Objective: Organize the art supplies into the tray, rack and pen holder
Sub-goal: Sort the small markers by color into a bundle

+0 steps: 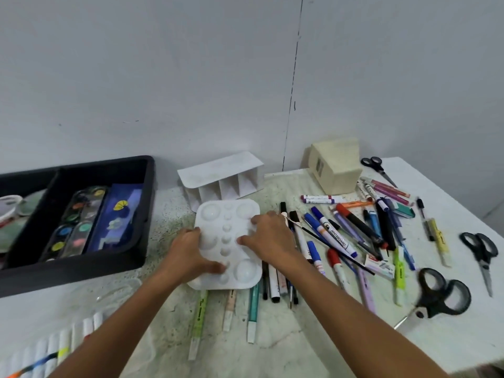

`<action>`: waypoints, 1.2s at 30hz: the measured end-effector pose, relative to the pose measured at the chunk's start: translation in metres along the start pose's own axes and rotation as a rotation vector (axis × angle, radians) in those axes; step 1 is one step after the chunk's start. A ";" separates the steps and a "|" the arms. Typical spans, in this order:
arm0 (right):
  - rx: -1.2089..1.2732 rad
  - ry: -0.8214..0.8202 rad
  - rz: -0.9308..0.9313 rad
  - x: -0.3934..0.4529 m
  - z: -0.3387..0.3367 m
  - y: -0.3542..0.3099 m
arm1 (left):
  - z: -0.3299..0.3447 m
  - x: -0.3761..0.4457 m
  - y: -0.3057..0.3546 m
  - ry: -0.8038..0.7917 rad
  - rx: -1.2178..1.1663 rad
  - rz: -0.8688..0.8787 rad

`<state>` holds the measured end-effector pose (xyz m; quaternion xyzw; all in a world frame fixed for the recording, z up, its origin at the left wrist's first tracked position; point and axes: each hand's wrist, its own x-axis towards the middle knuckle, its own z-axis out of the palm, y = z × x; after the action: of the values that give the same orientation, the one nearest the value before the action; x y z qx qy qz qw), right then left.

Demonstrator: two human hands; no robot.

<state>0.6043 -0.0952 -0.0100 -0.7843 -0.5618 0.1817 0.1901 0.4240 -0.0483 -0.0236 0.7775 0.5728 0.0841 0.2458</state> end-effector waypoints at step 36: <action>-0.071 0.104 -0.093 -0.008 -0.087 0.190 | 0.089 0.036 0.146 -0.173 0.362 0.867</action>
<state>0.7997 -0.1674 -0.0299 -0.7720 -0.5932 0.1116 0.1993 0.5970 -0.0731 -0.0362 0.9792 0.1785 0.0127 0.0957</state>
